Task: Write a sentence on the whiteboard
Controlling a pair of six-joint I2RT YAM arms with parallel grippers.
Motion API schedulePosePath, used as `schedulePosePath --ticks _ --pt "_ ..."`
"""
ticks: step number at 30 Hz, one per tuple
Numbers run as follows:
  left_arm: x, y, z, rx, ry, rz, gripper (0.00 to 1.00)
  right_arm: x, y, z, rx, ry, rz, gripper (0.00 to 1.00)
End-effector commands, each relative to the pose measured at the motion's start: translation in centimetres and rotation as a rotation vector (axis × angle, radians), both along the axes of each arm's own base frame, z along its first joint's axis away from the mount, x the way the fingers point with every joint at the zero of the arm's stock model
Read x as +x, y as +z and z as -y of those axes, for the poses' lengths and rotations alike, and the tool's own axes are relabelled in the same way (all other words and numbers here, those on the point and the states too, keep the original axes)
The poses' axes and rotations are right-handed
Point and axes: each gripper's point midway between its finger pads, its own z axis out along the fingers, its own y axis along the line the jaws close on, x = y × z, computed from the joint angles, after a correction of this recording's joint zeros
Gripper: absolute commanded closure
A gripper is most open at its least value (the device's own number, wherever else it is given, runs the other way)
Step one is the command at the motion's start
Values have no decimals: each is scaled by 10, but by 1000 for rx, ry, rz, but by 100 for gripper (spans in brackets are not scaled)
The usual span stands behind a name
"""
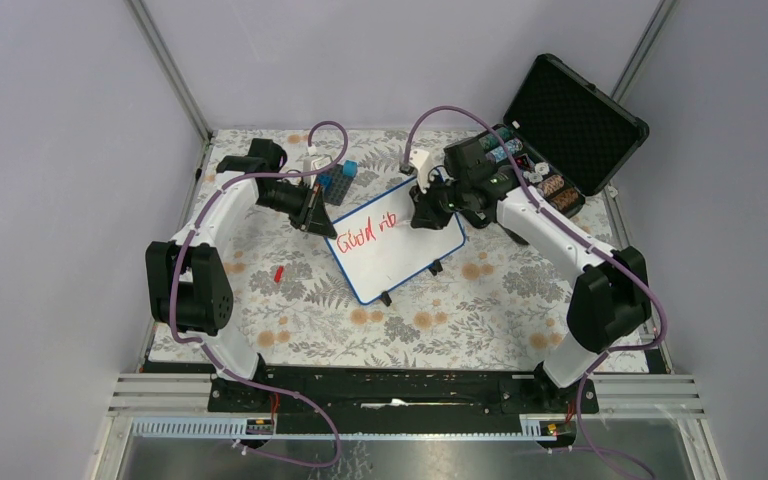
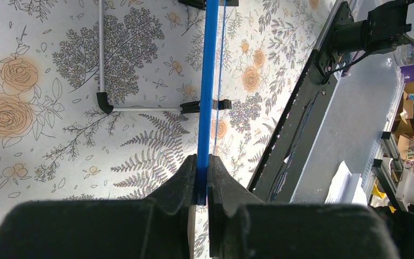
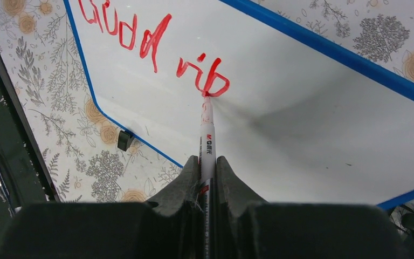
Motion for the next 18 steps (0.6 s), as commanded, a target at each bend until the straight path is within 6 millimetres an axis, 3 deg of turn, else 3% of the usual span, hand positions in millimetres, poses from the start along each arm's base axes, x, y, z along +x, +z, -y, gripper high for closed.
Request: schedulePosePath --ticks 1,5,18 --pt "5 -2 1 26 -15 46 100 13 35 14 50 -39 87 100" --pt "4 -2 2 25 -16 44 100 18 40 19 52 -53 106 100" --pt "3 -3 1 30 -13 46 100 17 31 3 64 -16 64 100"
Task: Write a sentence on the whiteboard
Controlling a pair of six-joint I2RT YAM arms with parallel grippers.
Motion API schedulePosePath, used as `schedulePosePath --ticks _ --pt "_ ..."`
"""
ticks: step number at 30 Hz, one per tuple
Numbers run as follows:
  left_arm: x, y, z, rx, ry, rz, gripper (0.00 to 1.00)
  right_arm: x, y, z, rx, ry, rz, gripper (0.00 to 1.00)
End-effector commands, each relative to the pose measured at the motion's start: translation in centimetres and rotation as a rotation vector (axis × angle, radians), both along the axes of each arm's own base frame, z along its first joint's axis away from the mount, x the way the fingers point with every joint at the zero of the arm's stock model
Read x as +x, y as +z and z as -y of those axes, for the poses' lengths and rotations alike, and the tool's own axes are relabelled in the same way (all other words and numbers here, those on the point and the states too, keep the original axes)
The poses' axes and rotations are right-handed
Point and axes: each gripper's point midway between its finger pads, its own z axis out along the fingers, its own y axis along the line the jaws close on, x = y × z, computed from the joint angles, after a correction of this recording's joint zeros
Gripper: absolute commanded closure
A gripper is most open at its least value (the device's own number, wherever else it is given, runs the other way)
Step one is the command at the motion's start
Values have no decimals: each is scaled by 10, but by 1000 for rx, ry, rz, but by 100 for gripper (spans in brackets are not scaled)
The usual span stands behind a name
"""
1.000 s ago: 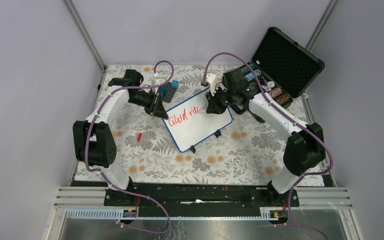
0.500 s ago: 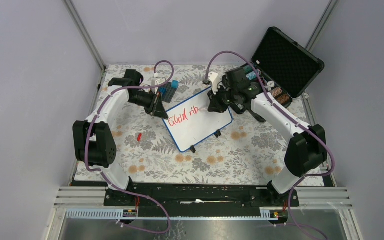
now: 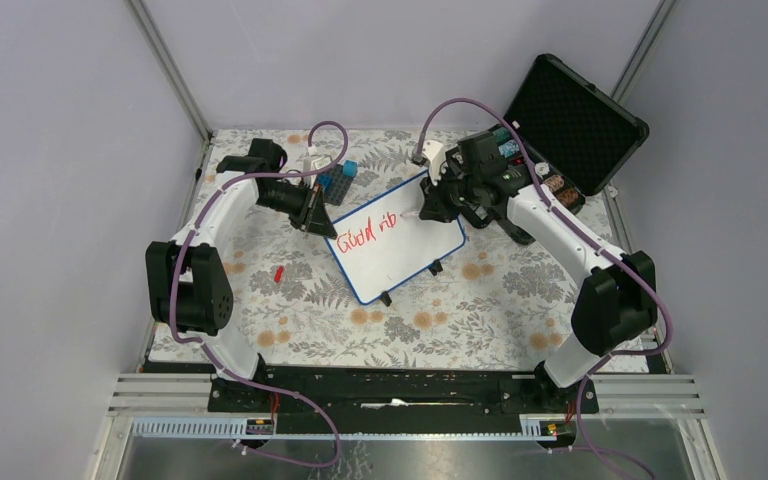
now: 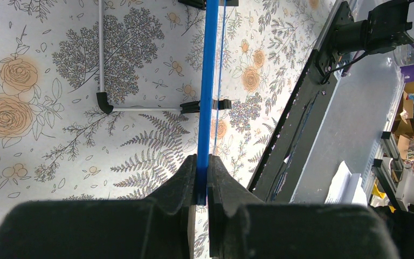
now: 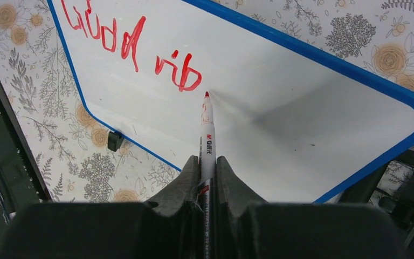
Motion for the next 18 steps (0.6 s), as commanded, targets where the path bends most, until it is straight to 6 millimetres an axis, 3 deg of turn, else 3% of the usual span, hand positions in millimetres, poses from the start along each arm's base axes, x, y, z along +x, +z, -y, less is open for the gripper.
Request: schedulePosePath --ticks 1,10,18 --pt "3 -3 0 31 -12 46 100 3 17 -17 38 41 39 100" --pt "3 -5 0 37 -12 44 100 9 7 -19 6 29 39 100" --pt "4 -6 0 36 -14 39 100 19 11 -1 -15 -14 64 100"
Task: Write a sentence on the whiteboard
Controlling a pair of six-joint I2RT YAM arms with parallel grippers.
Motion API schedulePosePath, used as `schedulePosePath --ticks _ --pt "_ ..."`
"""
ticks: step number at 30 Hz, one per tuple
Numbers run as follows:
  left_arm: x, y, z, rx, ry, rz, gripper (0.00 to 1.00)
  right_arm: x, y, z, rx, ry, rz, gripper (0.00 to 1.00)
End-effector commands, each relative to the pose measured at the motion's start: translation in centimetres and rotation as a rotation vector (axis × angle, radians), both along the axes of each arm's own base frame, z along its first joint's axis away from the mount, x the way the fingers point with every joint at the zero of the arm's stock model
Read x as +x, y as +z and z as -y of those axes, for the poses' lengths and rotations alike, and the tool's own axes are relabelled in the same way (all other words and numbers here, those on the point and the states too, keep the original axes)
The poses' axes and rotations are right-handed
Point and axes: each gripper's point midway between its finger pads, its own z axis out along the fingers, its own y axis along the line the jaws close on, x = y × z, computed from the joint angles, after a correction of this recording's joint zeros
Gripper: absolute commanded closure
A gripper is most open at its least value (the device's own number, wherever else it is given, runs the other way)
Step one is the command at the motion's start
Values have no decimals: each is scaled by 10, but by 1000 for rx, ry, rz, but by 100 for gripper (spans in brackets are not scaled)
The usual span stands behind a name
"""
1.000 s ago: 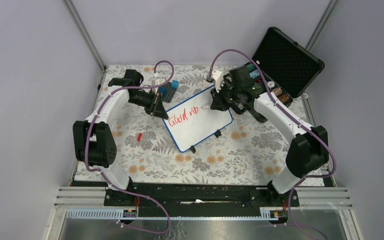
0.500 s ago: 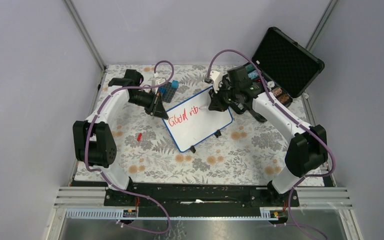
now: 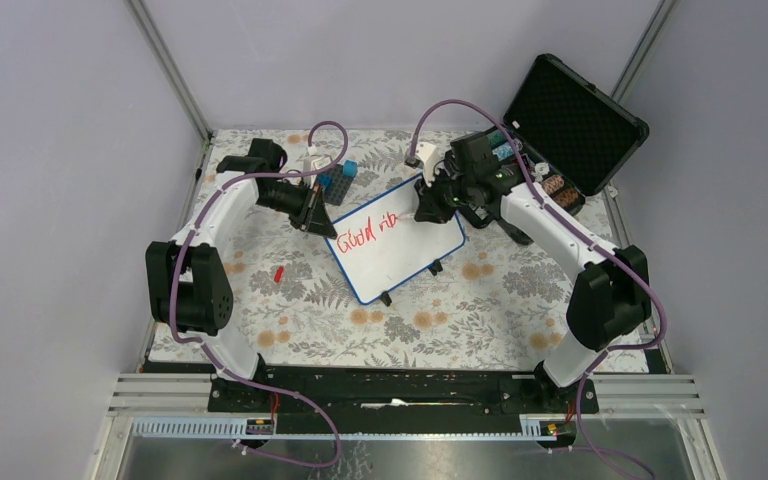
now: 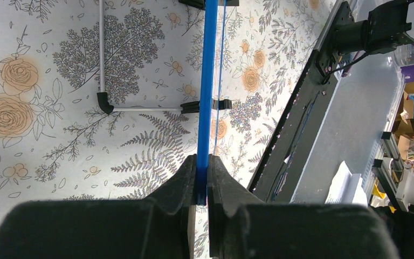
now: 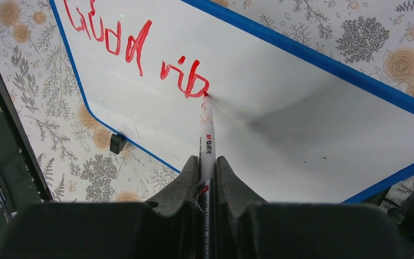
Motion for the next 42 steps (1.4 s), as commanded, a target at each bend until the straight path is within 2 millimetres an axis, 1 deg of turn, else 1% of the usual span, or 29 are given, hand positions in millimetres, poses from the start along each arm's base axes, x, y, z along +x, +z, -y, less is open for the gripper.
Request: schedulePosePath --ticks 1,6,9,14,18,26,31,42 --pt "4 -6 0 34 -15 39 100 20 19 10 -6 -37 84 100" --pt "4 -6 0 37 -14 44 100 25 22 18 -21 -52 105 100" --pt "4 -5 0 38 -13 43 100 28 22 19 -23 -56 104 100" --pt "5 -5 0 38 -12 44 100 33 29 15 -9 -59 111 100" --pt "5 -5 0 37 -12 43 100 31 32 9 13 -44 96 100" --pt "5 -6 0 38 -13 44 100 20 20 -4 6 -3 62 100" --pt "5 -6 -1 38 -14 44 100 13 16 -8 4 15 51 100" --pt "5 -5 0 39 -14 46 100 2 0 2 -35 14 36 100"
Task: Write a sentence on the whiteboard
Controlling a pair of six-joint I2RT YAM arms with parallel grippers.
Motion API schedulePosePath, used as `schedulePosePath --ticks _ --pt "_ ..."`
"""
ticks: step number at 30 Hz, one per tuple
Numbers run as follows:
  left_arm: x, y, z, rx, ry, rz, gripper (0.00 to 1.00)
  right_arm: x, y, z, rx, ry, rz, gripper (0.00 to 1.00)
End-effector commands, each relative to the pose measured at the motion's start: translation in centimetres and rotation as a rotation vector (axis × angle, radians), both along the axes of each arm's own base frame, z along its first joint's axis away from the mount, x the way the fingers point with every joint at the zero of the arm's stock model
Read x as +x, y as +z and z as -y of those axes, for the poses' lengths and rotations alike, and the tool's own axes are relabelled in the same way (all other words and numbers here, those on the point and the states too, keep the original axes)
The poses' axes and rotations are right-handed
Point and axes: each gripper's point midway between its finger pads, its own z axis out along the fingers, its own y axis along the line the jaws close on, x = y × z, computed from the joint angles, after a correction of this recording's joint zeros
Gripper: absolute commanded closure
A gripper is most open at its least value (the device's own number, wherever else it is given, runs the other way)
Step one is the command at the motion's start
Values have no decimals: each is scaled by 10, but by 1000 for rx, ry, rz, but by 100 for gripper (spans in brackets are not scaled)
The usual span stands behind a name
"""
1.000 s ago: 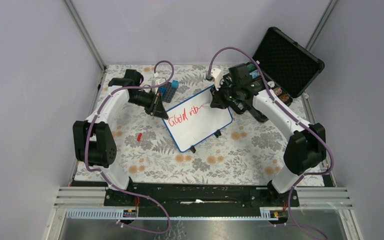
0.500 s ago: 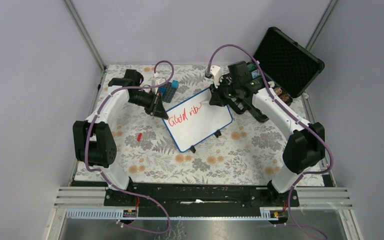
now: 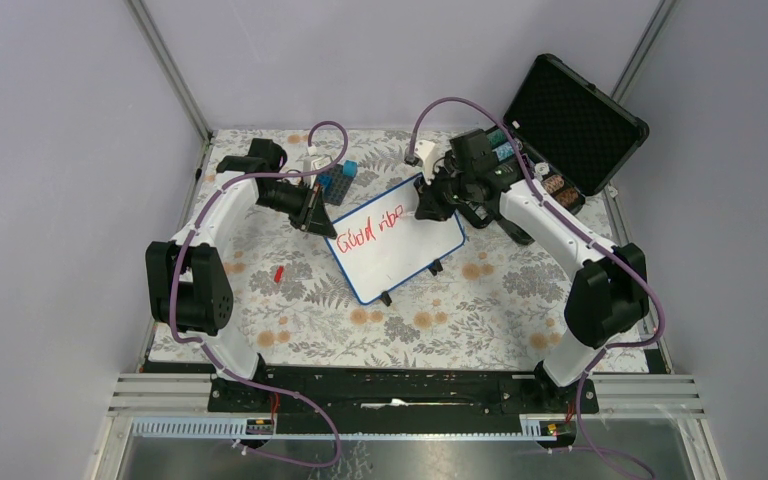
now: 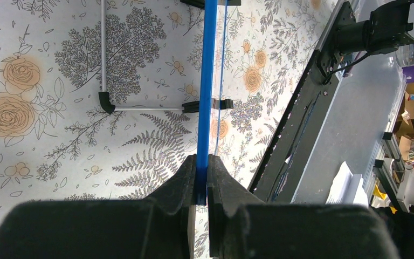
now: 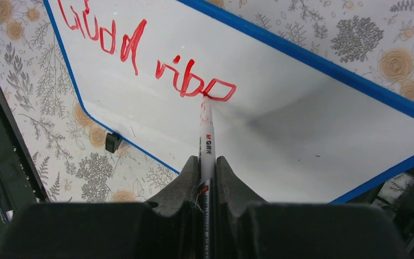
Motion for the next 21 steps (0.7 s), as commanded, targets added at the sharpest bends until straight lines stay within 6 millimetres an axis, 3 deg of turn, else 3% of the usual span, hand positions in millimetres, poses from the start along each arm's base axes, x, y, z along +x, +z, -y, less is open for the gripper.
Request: schedulePosePath --ticks 1,16,21 --pt "5 -5 0 38 -14 44 100 -5 -4 3 -21 11 22 100" --pt "5 -5 0 35 -12 42 100 15 15 26 -21 -57 77 100" --pt "5 -3 1 30 -13 42 100 9 27 21 11 -33 73 100"
